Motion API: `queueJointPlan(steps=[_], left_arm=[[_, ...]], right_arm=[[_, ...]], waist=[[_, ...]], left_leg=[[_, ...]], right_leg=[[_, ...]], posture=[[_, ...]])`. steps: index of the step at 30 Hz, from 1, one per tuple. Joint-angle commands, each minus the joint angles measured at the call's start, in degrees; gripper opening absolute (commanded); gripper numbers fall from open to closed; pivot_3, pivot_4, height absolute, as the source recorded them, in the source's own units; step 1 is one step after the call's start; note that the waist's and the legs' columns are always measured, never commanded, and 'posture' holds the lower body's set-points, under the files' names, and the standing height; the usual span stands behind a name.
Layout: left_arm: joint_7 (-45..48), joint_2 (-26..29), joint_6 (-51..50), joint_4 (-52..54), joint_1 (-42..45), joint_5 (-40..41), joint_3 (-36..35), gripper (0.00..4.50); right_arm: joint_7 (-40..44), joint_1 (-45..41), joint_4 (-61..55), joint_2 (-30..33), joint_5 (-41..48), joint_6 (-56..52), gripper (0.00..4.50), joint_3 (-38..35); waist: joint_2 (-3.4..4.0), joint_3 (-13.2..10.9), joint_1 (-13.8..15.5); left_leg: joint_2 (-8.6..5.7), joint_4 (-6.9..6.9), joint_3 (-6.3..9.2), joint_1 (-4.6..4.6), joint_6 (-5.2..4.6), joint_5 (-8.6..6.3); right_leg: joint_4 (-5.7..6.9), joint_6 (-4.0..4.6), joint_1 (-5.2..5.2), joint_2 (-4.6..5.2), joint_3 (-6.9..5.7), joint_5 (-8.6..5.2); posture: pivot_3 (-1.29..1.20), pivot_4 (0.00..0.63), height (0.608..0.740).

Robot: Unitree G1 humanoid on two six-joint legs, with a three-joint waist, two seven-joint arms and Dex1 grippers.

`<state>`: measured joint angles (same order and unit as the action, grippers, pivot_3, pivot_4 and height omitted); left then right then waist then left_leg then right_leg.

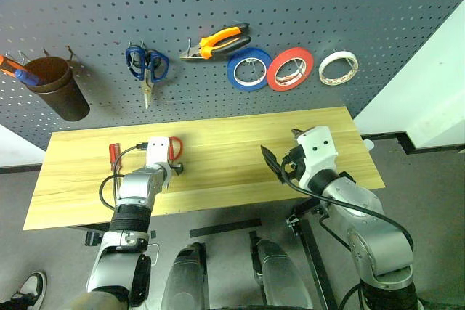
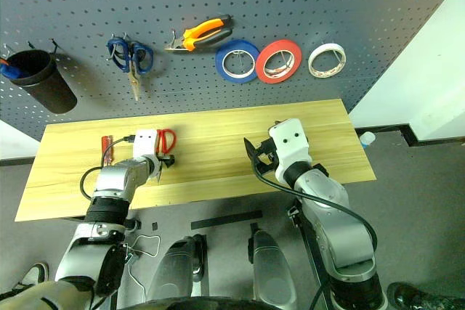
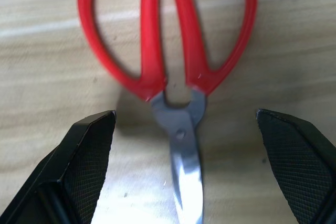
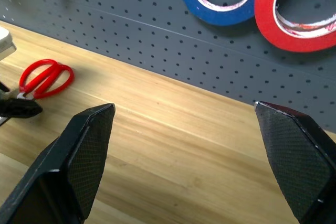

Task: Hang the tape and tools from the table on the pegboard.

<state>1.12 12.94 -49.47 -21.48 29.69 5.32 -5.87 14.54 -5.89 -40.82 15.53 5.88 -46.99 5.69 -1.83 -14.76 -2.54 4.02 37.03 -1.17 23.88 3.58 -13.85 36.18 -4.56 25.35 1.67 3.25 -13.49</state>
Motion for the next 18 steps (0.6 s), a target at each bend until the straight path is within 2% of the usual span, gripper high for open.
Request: queueJointPlan(steps=[1, 18], left_arm=[[-0.21, 0.42, -0.76, -1.43, -0.71, -1.17, 0.41, 4.5], [-0.74, 2.18, -0.48, -4.89, -1.8, -1.95, 0.58, 4.5]], right_arm=[[-0.43, 0.16, -3.26, 0.35, 0.2, 0.12, 4.47, -0.19], [-1.67, -0.14, -3.55, 0.26, 0.22, -0.49, 4.47, 0.11]], waist=[[0.0, -0.01, -0.01], [0.08, -0.16, -0.11]], left_leg=[[0.0, -0.01, 0.0, 0.0, 0.0, 0.0], [0.0, -0.07, 0.0, -0.05, 0.01, -0.01]], right_leg=[[0.0, -0.01, 0.0, 0.0, 0.0, 0.0], [-0.04, -0.08, 0.03, 0.02, 0.0, -0.07]], posture=[[-0.06, 0.298, 0.721], [-0.06, 0.31, 0.721]])
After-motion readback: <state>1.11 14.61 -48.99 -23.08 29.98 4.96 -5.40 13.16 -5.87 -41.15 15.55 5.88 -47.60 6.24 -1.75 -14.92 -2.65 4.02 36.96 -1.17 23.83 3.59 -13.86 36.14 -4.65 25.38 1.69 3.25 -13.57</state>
